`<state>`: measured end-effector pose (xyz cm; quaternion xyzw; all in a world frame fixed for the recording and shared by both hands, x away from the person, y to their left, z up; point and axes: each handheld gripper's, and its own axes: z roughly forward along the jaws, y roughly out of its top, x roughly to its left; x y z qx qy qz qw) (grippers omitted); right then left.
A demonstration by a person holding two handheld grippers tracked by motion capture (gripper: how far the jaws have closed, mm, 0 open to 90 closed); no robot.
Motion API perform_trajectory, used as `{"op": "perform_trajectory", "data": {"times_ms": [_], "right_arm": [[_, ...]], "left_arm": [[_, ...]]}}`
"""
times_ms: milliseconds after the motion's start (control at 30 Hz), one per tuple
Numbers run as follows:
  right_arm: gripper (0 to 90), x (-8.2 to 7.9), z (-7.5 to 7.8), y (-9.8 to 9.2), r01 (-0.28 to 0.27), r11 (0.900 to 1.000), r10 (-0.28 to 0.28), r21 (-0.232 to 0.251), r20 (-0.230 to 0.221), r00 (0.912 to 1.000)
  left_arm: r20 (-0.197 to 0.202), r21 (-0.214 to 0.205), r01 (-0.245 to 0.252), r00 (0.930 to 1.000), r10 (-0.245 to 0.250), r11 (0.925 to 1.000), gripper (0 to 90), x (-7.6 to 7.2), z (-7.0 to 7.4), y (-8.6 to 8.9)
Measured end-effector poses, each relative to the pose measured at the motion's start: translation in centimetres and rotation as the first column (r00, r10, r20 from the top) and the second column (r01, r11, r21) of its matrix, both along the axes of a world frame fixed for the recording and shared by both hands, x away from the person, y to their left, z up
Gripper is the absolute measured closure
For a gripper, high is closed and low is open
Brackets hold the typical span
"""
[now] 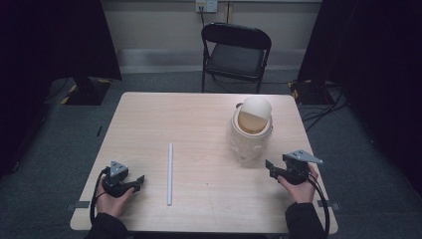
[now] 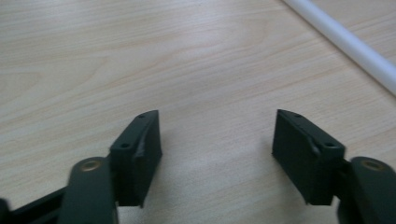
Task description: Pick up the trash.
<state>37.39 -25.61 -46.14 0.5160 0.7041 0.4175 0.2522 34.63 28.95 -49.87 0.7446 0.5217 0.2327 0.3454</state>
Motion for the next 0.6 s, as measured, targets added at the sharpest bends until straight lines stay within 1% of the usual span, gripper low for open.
{"op": "perform_trajectory", "data": {"times_ms": [67,100,133,167,200,233,267,300,333,367,400,433,467,500,533,567,600], "right_arm": [[26.8,-0.1,-1.0,-0.5,0.006,0.9998,-0.007,-0.019,-0.032,0.9995],[26.8,-0.1,-1.0,-0.5,0.006,0.9998,-0.007,-0.019,-0.032,0.9995],[27.3,-0.1,-1.4,-0.8,0.013,0.9998,-0.014,-0.014,-0.039,0.9991],[27.3,-0.1,-1.4,-0.8,0.013,0.9998,-0.014,-0.014,-0.039,0.9991],[27.3,-0.3,-2.0,-1.2,0.02,0.9996,-0.021,-0.021,-0.051,0.9985],[27.3,-0.3,-2.0,-1.2,0.02,0.9996,-0.021,-0.021,-0.051,0.9985],[27.3,-0.4,-2.3,-1.4,0.02,0.9995,-0.021,-0.024,-0.06,0.998],[27.3,-0.4,-2.3,-1.4,0.02,0.9995,-0.021,-0.024,-0.06,0.998],[27.3,-0.4,-2.5,-1.5,0.021,0.9994,-0.023,-0.029,-0.063,0.9978],[27.3,-0.4,-2.7,-1.7,0.023,0.999,-0.026,-0.039,-0.07,0.9972],[27.3,-0.5,-2.9,-1.7,0.025,0.9988,-0.028,-0.042,-0.073,0.9969],[27.3,-0.5,-3.1,-1.8,0.024,0.9988,-0.027,-0.044,-0.081,0.9964],[27.3,-0.6,-3.4,-1.9,0.025,0.9982,-0.029,-0.055,-0.085,0.9959],[27.3,-0.6,-3.4,-1.9,0.025,0.9982,-0.029,-0.055,-0.085,0.9959],[27.4,-0.5,-3.5,-1.9,0.021,0.998,-0.026,-0.06,-0.086,0.996],[27.3,-0.5,-3.6,-2.0,0.018,0.9976,-0.024,-0.067,-0.101,0.9946],[27.3,-0.5,-3.6,-2.0,0.017,0.9975,-0.024,-0.068,-0.104,0.9942]], "left_arm": [[0.02,-0.004,0.005,0.9998,-0.005,1.0,35.1,-0.1,0.3,-0.1],[0.02,-0.004,0.005,0.9998,-0.005,1.0,35.6,-0.1,0.3,-0.1],[0.042,-0.023,0.004,0.9991,-0.003,0.9997,36.0,-0.2,0.7,-0.2],[0.042,-0.023,0.004,0.9991,-0.003,0.9997,36.4,-0.2,0.7,-0.2],[0.06,-0.028,0.007,0.9982,-0.006,0.9996,37.0,-0.4,1.3,-0.2],[0.06,-0.028,0.007,0.9982,-0.006,0.9996,37.6,-0.4,1.3,-0.2],[0.075,-0.036,0.005,0.9972,-0.003,0.9993,38.1,-0.5,1.6,-0.2],[0.084,-0.034,0.009,0.9964,-0.006,0.9994,38.1,-0.5,1.9,-0.2],[0.094,-0.044,0.01,0.9955,-0.005,0.999,38.6,-0.5,2.2,-0.4],[0.103,-0.046,0.011,0.9947,-0.006,0.9989,39.3,-0.5,2.4,-0.4],[0.112,-0.06,0.013,0.9937,-0.006,0.9981,39.9,-0.4,2.8,-0.6],[0.116,-0.049,0.024,0.993,-0.018,0.9985,40.7,-0.2,3.1,-0.7],[0.141,-0.062,0.022,0.99,-0.013,0.9978,41.8,0.0,3.6,-1.1],[0.141,-0.062,0.022,0.99,-0.013,0.9978,42.1,0.0,3.6,-1.1],[0.151,-0.072,0.024,0.9885,-0.013,0.9971,42.1,0.1,4.0,-1.3],[0.157,-0.081,0.025,0.9875,-0.012,0.9964,42.9,0.2,4.2,-1.5],[0.16,-0.082,0.035,0.9868,-0.022,0.996,43.1,0.4,4.6,-1.8]]}}
